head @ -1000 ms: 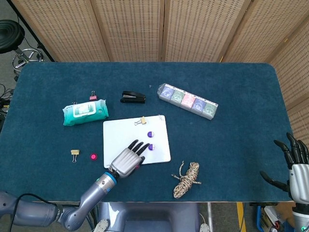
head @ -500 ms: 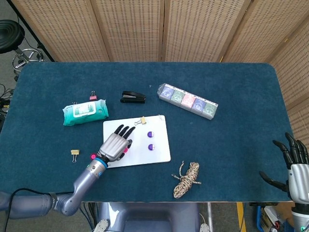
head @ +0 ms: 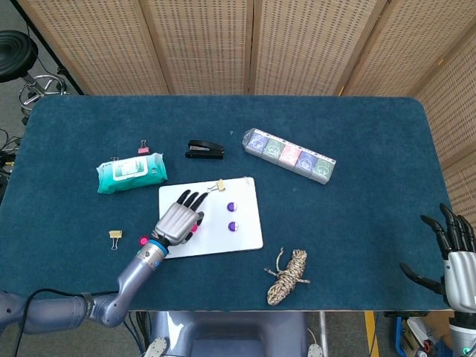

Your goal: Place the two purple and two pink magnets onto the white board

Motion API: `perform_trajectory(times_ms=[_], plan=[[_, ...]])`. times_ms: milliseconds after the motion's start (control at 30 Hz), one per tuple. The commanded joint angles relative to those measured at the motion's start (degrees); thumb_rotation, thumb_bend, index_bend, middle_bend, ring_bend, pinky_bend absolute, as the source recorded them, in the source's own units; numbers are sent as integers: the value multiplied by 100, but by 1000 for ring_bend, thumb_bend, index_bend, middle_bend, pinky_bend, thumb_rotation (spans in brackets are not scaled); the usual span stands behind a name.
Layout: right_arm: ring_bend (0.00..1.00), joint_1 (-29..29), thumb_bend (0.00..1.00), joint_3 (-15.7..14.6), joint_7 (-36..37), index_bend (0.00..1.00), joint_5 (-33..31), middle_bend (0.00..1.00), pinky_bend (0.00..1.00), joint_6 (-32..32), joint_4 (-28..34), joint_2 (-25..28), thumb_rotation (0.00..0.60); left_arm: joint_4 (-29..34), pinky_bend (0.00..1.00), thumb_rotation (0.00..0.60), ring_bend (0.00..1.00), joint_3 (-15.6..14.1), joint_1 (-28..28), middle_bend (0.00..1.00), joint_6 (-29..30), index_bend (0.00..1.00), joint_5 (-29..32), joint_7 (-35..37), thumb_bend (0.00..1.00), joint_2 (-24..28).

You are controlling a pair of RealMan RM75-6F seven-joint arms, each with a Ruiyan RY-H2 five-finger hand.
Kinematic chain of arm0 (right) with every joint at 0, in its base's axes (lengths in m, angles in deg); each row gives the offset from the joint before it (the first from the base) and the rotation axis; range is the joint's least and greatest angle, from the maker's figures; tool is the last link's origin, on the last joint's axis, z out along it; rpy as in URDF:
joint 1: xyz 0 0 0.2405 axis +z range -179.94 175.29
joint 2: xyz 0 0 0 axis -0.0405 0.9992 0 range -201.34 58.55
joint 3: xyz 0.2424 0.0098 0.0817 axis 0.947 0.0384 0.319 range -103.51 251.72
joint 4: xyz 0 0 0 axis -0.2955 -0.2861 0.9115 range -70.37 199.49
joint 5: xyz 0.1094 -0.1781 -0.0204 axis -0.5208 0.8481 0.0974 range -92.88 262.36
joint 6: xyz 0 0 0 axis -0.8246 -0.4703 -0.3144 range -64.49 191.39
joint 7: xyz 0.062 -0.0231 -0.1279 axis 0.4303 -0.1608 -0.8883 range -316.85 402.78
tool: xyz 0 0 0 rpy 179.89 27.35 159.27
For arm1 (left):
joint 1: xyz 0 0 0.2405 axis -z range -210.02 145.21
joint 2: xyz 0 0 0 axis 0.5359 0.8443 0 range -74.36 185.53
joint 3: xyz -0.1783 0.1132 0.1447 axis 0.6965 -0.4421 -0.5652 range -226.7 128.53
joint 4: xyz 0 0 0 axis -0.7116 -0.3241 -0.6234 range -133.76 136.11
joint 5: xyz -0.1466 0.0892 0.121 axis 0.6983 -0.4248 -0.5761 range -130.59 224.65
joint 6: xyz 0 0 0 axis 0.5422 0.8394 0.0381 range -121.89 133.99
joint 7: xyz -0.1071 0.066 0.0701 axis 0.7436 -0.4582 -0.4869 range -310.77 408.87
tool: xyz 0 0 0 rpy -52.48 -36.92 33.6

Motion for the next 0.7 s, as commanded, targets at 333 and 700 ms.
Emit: perform_trajectory(times_ms=[333,700], plan=[[0,-2,0,3,13,163,0,0,0,5,2,4,600,94,0,600,0,19,17,0,-30,457,169,-72,264,96],[0,-17,0,-2,25,163,29,0,0,-22,33,26,600,500,0,600,0,45,-75,0,122,420,87,71,226,472]])
